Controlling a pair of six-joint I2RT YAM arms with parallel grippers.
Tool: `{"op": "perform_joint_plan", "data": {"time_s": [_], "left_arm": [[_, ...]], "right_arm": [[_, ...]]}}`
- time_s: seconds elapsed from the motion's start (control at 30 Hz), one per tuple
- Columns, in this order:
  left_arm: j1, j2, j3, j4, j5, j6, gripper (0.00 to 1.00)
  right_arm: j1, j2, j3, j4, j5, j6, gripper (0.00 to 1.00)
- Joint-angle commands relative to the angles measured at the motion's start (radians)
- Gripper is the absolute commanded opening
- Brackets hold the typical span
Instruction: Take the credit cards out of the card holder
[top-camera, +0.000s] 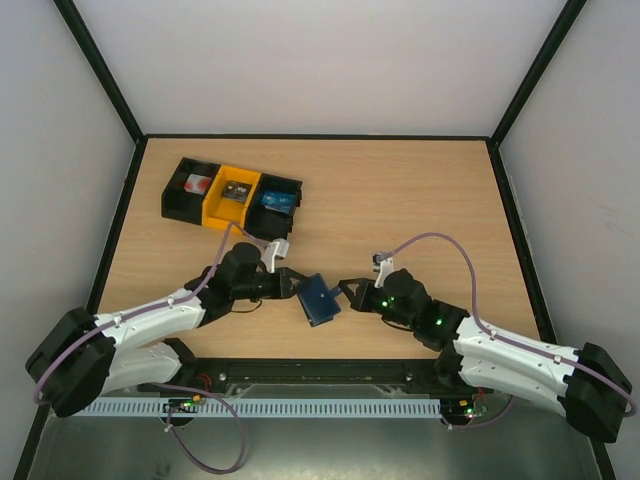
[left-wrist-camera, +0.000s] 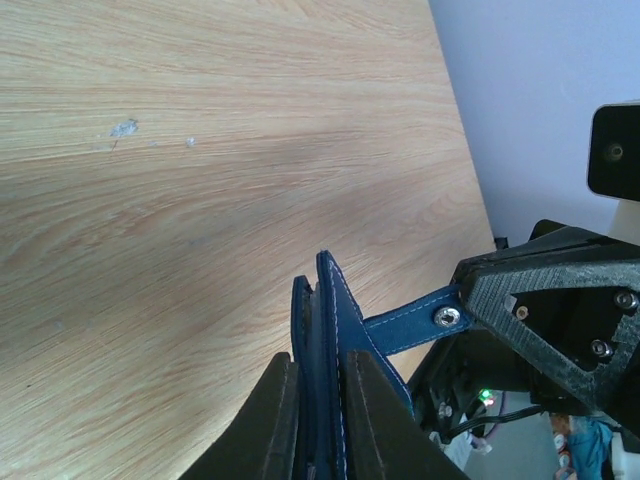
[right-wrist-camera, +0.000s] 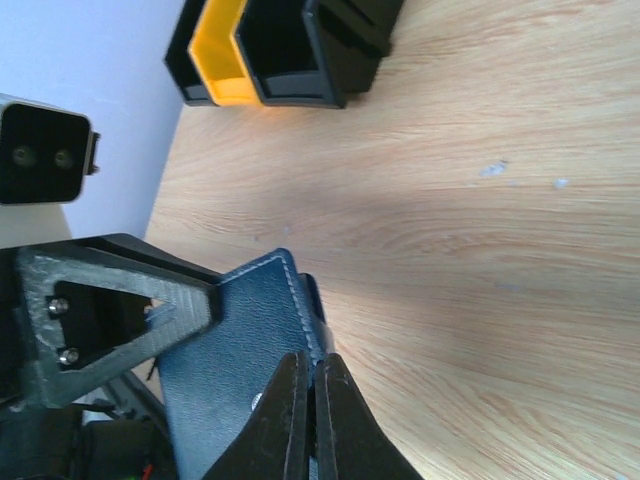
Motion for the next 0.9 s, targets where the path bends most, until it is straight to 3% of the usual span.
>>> {"op": "perform_joint_plan", "data": {"time_s": [0.0, 0.07, 0.23, 0.43, 0.63, 0.87], "left_arm": [[-0.002, 0.051, 0.012, -0.069, -0.039, 0.070, 0.03], [-0.002, 0.089, 0.015, -0.057, -0.037, 0.072, 0.08], [-0.002, 0.186, 0.026, -0.047, -0.036, 0.062, 0.30], [-0.002, 0.164, 0.042, -0.123, -0.099, 0.075, 0.65], [-0.004, 0.078, 0.076, -0.249, -0.155, 0.095, 0.74], [-0.004, -0.033, 0.029, -0.243, -0.129, 0.067, 0.84]], "right_arm": [[0.002, -0.019, -0.032, -0.017, 0.074, -0.032, 0.02], [0.002, -0.008, -0.050, 0.014, 0.053, -0.026, 0.02], [0.002, 0.036, -0.075, 0.053, 0.037, -0.027, 0.02], [0.002, 0.067, -0.067, 0.068, -0.007, -0.021, 0.02], [0.002, 0.097, -0.081, 0.211, -0.131, 0.059, 0.02], [0.002, 0.150, -0.083, 0.391, -0.223, 0.124, 0.02]]}}
